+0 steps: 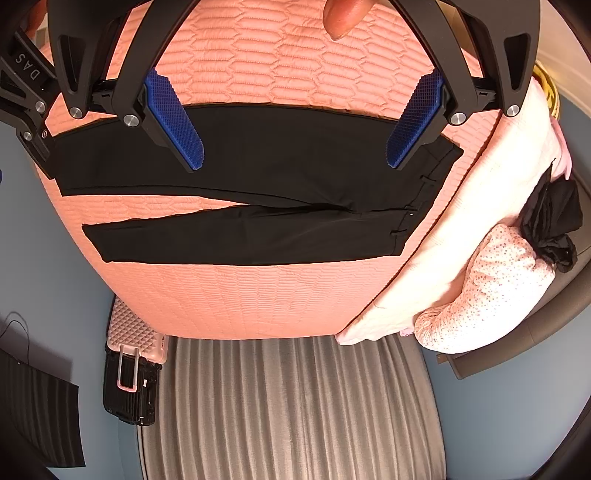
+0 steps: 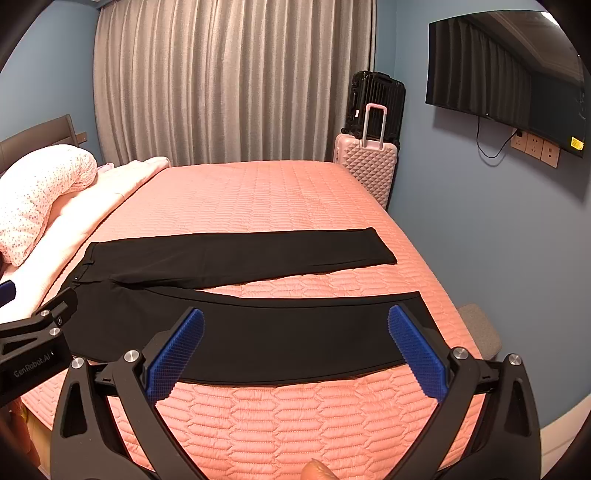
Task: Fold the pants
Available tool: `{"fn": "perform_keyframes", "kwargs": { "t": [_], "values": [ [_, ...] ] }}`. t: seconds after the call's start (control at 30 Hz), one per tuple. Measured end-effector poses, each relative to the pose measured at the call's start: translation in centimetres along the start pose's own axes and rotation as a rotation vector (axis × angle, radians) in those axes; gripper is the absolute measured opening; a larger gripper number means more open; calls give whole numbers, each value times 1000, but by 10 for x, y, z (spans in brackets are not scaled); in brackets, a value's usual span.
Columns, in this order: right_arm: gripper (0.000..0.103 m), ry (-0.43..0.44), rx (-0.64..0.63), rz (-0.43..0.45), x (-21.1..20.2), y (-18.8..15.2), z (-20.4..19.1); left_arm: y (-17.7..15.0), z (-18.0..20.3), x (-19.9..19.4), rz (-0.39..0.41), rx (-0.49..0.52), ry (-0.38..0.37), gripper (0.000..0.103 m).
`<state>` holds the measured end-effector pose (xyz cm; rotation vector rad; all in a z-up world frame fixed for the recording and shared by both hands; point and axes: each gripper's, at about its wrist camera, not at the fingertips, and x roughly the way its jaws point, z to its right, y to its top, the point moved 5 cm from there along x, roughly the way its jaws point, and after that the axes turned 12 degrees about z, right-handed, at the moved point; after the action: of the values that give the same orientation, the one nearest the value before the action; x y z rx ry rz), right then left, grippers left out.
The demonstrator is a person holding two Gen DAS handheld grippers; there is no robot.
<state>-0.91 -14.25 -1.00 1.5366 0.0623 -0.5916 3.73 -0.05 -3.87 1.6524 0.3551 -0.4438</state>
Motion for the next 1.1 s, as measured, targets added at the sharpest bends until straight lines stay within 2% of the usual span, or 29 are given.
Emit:
{"fn": "perform_keyframes", "kwargs": {
  "t": [1.1],
  "values": [
    [98,-1,3,3,-2,1,3,7,2,-1,0,3,-7,98]
  ]
}}
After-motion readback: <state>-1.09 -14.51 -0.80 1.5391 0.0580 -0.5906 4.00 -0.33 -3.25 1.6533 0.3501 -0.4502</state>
